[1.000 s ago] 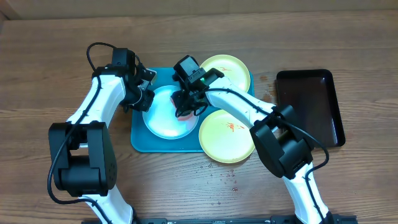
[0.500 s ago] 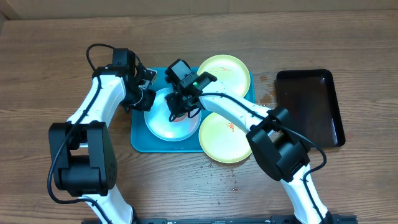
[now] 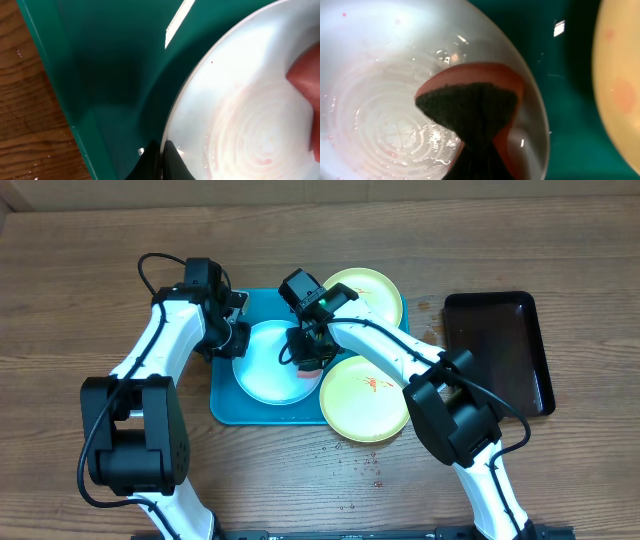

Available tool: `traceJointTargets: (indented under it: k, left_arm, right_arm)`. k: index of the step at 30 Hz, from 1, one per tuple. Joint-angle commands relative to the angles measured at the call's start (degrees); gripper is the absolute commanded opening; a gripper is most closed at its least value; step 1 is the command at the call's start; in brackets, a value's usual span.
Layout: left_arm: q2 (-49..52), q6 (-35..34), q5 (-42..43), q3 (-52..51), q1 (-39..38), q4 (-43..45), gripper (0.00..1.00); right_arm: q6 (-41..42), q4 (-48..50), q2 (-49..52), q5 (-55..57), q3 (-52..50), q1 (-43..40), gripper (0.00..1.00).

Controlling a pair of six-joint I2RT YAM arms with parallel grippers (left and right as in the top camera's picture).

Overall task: Clean dirty plates on tray and stack at the side
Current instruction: 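Scrub the white plate with the sponge held in the right gripper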

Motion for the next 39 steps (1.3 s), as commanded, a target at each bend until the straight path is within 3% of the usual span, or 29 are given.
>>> traceJointTargets:
  k: [1,9,13,17,21,27,39]
  left_arm:
    - [0.61,-1.92,-0.59,0.63,0.00,-0.17,0.04]
    - [0.61,-2.36,3.63,0.63,0.00,-0.37,0.04]
    - [0.61,-6.23,3.69,0.63,0.00,-0.24,0.04]
    - [0.61,-7.82,3.67,0.63,0.02,0.44,0.04]
    - [0.61,-7.85,3.43,0.63,0.02,0.50,0.04]
    - [0.61,-7.80,3.28,0.63,0.37,0.46,0.04]
    - [0.61,-7.61,1.70,0.63,0.37,0.48,0.04]
  right_arm:
    - [0.59,0.33,1.57,-5.81,0.74,1.22,0.04]
    - [0.39,6.14,2.97,-15.06,0.74,4.76,0.04]
    - [0.09,9.35,2.97,-16.72,0.76,5.49,0.04]
    - [-0.07,6.56,2.97,-16.83,0.76,5.25,0.04]
    - [-1.14,2.49,2.95,-13.81,0.79,3.85,0.04]
    - [-1.09,-1.38,2.95,-0.22,2.16,0.02,0.04]
    - [-1.33,8.94,3.08,-0.98,5.62,-1.20,0.04]
